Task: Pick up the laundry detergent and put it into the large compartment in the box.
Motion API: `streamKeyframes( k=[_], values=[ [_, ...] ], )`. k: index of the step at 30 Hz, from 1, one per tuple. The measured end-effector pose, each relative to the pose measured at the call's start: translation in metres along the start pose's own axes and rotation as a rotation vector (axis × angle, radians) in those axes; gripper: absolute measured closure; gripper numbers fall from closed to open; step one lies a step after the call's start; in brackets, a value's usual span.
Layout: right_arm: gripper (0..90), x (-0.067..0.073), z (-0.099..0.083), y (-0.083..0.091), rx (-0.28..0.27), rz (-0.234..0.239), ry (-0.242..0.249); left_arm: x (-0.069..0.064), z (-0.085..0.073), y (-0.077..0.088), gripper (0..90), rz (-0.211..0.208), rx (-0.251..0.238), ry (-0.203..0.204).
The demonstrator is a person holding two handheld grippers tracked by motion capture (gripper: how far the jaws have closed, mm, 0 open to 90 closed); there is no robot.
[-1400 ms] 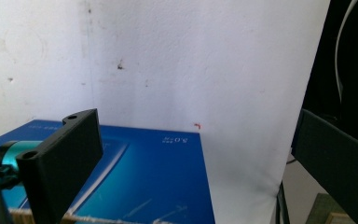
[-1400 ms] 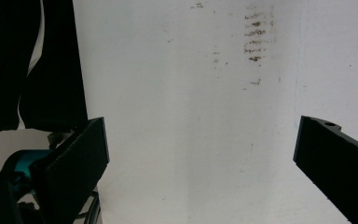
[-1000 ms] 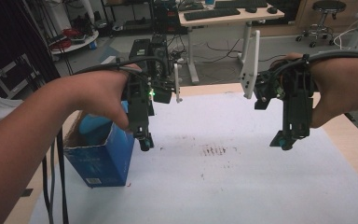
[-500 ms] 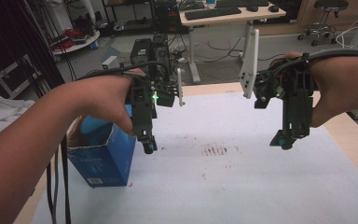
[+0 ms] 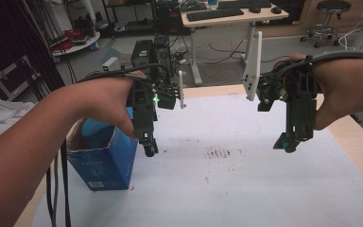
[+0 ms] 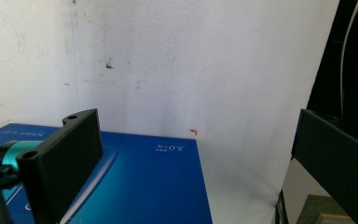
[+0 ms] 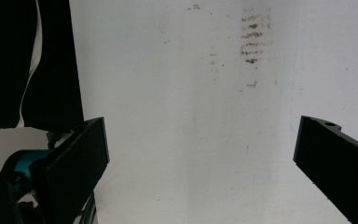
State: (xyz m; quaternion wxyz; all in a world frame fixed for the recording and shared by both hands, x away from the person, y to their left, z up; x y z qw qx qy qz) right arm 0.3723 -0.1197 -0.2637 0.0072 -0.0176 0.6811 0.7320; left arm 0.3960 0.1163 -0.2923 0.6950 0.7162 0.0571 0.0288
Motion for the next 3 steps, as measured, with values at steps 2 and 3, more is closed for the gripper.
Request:
streamKeyframes(
  k=[2,3],
  values=[
    [2.3,0.0007,0.0002,0.0001,0.002,0.001,-0.001,-0.0006,0.0004,-0.0001,1.8,-0.005,0.001,-0.004],
    [2.3,0.0011,0.0005,0.0001,0.001,0.006,0.002,-0.0006,0.0006,-0.0005,1.8,-0.008,-0.001,-0.007]
  ],
)
Point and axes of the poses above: each handheld gripper's, and its own axes: y roughly backward along the jaws, z roughly out of its top, x roughly to its left, the point moved 3 cm from there along -y, roughly forward along the jaws, and after that the axes turned 3 degrees about x, right-handed, at the moved point
